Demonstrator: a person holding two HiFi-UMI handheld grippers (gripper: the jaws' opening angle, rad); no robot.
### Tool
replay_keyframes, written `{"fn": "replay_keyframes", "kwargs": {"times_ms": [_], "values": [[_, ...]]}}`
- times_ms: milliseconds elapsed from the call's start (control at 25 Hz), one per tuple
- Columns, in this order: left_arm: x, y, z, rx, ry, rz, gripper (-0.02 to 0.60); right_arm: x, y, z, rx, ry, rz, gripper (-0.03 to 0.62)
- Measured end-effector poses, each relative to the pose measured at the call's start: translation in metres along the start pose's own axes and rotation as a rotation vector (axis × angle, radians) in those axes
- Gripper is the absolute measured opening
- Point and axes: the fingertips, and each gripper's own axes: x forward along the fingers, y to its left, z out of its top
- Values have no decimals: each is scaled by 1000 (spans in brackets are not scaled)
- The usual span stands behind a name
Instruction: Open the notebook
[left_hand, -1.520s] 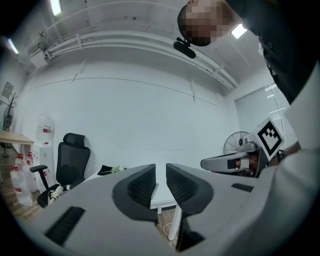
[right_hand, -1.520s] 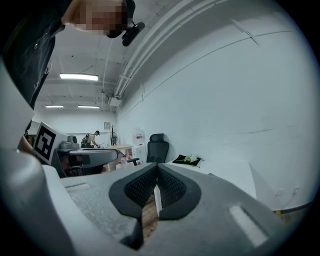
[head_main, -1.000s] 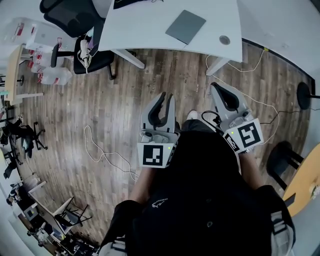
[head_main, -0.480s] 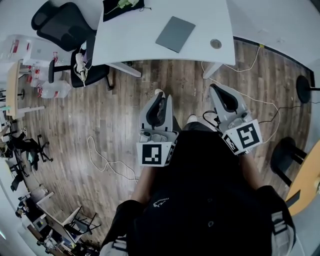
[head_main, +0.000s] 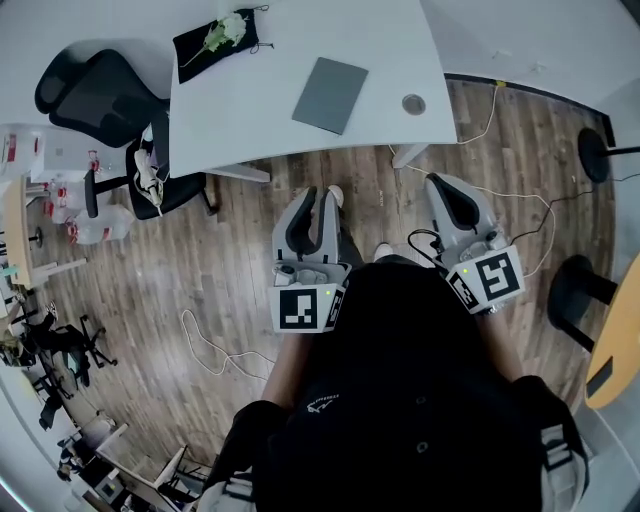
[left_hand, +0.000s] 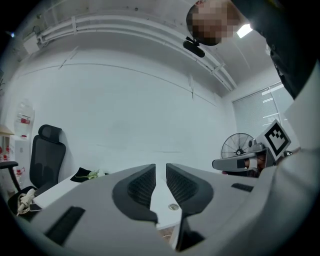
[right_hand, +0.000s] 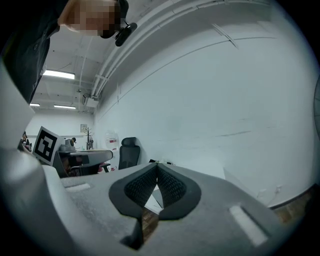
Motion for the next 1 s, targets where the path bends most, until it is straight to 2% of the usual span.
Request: {"fn": "replay_keyframes", "kwargs": {"times_ms": [440, 1000], "values": [[74, 73, 3, -5, 38, -106, 64, 85, -3, 12, -7, 42, -86, 5], [141, 155, -23, -2, 122, -220, 64, 174, -3, 31, -15, 45, -192, 5]]}}
